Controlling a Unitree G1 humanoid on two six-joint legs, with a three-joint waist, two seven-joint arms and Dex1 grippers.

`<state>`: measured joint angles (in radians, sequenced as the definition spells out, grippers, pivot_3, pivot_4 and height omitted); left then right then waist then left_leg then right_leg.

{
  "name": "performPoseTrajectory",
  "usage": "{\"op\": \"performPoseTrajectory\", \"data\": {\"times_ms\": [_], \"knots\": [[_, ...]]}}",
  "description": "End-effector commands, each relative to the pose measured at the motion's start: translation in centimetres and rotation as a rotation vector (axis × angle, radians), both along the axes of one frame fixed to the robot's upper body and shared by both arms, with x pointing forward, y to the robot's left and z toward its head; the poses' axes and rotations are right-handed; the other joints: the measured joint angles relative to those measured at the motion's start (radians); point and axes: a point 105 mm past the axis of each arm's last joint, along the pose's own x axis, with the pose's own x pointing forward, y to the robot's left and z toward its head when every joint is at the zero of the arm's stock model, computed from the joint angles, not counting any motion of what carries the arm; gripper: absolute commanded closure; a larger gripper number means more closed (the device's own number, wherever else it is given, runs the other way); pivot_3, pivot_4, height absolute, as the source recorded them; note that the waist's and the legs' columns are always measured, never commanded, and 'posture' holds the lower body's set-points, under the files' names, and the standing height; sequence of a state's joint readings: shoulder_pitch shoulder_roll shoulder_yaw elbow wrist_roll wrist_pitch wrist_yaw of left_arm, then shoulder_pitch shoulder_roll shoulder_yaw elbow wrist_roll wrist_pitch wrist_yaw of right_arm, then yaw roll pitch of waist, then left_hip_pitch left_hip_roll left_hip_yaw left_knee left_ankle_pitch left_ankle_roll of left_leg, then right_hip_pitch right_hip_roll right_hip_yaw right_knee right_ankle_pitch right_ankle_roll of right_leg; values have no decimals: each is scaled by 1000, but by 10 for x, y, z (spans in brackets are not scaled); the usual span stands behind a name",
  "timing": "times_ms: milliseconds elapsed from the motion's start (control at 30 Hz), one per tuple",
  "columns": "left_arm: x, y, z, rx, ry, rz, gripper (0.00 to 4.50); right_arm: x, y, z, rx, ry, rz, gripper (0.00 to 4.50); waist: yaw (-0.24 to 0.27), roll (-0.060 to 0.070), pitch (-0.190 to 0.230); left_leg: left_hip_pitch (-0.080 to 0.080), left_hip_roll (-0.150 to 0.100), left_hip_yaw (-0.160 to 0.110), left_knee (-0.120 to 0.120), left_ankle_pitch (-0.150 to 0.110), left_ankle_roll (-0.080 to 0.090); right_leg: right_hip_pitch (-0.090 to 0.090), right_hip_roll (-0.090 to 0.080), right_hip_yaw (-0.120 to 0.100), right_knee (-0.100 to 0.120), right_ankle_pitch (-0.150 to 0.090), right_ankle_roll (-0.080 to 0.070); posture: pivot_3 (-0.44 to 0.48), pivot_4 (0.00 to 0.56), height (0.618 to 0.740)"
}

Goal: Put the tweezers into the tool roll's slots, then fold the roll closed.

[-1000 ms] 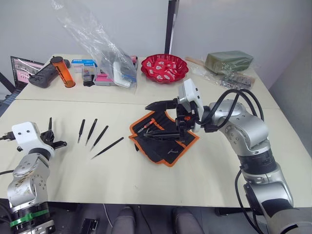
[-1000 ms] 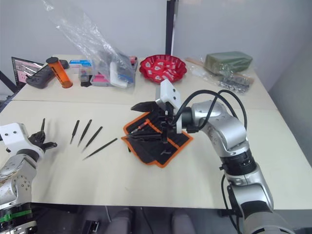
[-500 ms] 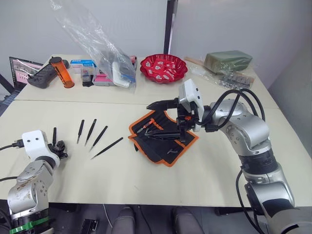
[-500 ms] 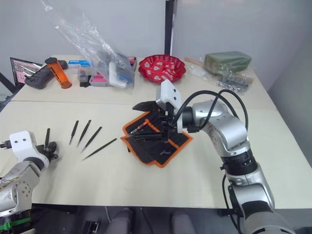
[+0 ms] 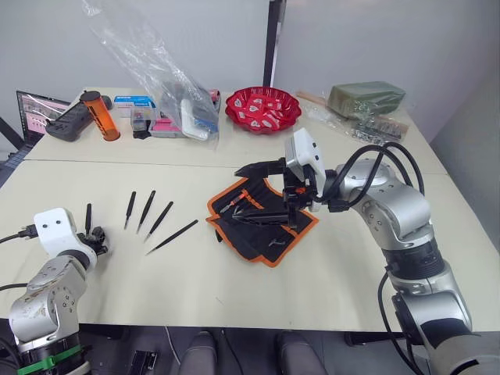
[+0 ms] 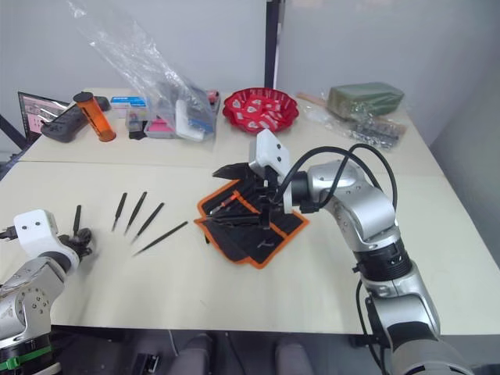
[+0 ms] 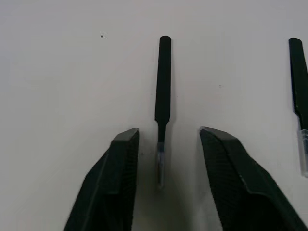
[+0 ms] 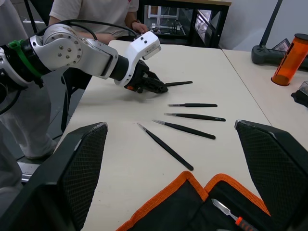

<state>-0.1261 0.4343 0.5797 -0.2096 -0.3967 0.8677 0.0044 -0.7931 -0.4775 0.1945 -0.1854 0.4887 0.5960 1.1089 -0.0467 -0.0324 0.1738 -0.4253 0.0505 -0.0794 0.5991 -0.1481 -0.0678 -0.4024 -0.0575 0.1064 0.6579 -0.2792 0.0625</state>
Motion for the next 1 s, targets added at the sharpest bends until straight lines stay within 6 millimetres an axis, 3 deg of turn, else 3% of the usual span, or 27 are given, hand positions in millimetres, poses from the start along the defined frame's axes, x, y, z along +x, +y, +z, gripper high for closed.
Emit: {"op": "performPoseTrajectory", "data": {"times_ms": [33, 100, 333, 633, 833, 900, 1000], "knots": [[3, 0, 7, 15, -32, -17, 3847, -1, 0, 9, 32, -40, 4, 0, 3, 0, 0, 0, 0, 0, 0, 0, 0, 0, 0, 0, 0, 0, 0, 0, 150, 740], [3, 1, 6, 12, -33, -14, 4482, -1, -1, 9, 29, -39, 3, 0, 5, 0, 0, 0, 0, 0, 0, 0, 0, 0, 0, 0, -1, 0, 0, 0, 150, 740], [-2, 5, 9, 32, -46, 2, 4482, 2, -5, 11, 16, -41, 8, 0, 3, 0, 0, 0, 0, 0, 0, 0, 0, 0, 0, 0, -1, 0, 0, 0, 150, 740], [-8, 11, 52, 142, -153, -52, 4482, -8, -13, 44, 132, -15, 88, 0, 1, -1, 1, -1, 0, 0, 0, 0, 0, -1, 0, 0, -1, 0, 0, 0, 150, 740], [12, -31, 92, 179, -237, -349, 4482, -15, -17, 63, 219, 55, 141, 0, 4, -2, 1, -3, 0, 0, 0, 0, 0, -1, 0, 0, -2, 0, 0, 0, 150, 740], [21, -55, 108, 215, -236, -502, 4482, -17, -21, 64, 227, 87, 152, 0, 4, -2, 1, -4, 0, 0, 1, 0, 0, -2, 0, 0, -1, 0, 0, 0, 150, 740], [28, -81, 117, 233, -216, -636, 4482, -19, -25, 65, 239, 101, 147, 0, 2, -2, 1, -4, 0, 0, 1, 0, 0, -2, 0, 0, -2, 0, 0, 0, 150, 740]]}}
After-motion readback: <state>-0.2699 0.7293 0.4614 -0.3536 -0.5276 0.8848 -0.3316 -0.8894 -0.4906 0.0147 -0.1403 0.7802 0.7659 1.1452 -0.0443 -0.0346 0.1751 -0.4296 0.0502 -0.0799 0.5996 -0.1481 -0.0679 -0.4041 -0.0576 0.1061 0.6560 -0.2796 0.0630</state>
